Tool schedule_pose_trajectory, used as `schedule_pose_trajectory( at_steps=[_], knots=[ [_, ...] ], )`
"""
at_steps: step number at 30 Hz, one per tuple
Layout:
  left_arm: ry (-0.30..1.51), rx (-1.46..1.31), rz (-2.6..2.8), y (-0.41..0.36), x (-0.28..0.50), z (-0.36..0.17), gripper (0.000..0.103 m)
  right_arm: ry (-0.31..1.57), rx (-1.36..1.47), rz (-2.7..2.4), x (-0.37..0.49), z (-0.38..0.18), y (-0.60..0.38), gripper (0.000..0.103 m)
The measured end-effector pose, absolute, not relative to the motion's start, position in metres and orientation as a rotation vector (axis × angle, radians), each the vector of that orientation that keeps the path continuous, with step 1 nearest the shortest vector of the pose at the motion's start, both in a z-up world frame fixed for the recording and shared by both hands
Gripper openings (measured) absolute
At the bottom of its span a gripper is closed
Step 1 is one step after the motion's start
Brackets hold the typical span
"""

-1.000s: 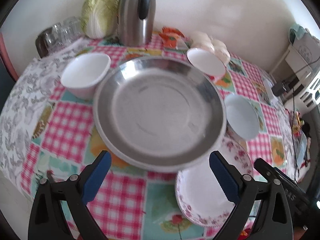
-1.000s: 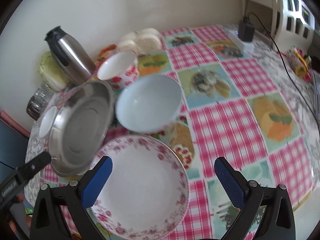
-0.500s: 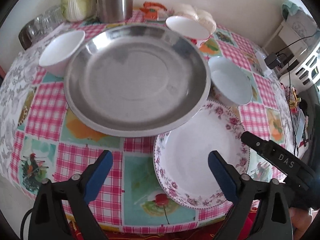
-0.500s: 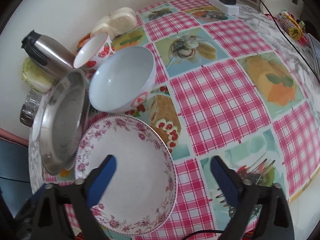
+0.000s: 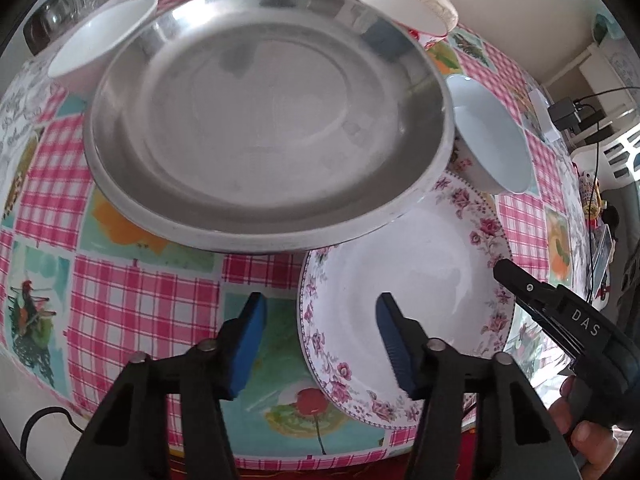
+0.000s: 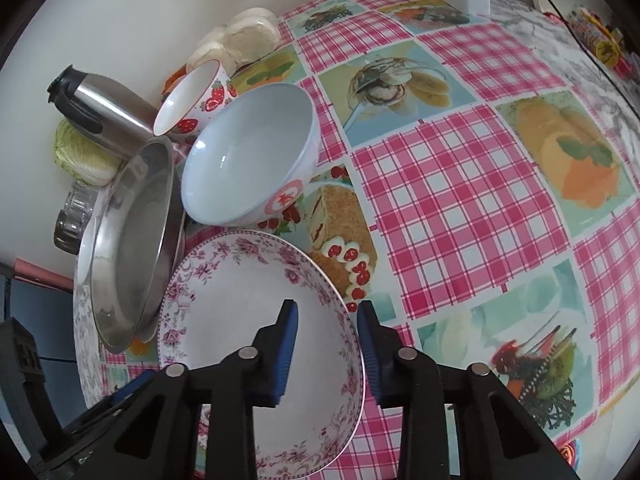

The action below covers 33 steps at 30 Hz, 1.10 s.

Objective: Organize plates and bowls
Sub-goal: 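Move the right tool to the rim of the pink-floral plate, then close the right tool on the floral plate rim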

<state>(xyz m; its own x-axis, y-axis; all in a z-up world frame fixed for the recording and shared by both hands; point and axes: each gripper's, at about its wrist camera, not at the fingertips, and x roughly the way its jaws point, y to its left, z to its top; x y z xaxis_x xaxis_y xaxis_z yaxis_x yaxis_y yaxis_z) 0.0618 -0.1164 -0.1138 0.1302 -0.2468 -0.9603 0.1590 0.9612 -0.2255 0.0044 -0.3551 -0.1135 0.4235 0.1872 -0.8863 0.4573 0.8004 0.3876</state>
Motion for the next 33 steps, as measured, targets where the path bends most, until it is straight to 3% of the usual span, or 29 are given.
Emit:
schedule_pose_trajectory(
  at_steps=[5, 9, 19, 21, 33],
  knots=[
    [1.451, -0.114, -0.291, -0.115, 0.065, -0.127, 0.043, 1.158, 0.719, -0.169, 0.003, -0.124, -0.366, 0.016],
    [1.448, -0.126, -0.293, -0.119, 0.068, -0.131, 0.036, 1.153, 0.752, -0.136, -0.003, -0.127, -0.374, 0.016],
    [1.426, -0.144, -0.296, -0.108, 0.071, -0.132, 0.033, 1.147, 0.799, -0.075, -0.007, -0.137, -0.38, 0.016],
    [1.422, -0.131, -0.303, -0.106, 0.07, -0.132, 0.022, 1.147, 0.794, -0.075, -0.008, -0.136, -0.38, 0.016],
    [1.435, -0.112, -0.377, -0.118, 0.065, -0.135, 0.021, 1.16, 0.797, -0.117, -0.018, -0.133, -0.387, 0.015]
  ],
)
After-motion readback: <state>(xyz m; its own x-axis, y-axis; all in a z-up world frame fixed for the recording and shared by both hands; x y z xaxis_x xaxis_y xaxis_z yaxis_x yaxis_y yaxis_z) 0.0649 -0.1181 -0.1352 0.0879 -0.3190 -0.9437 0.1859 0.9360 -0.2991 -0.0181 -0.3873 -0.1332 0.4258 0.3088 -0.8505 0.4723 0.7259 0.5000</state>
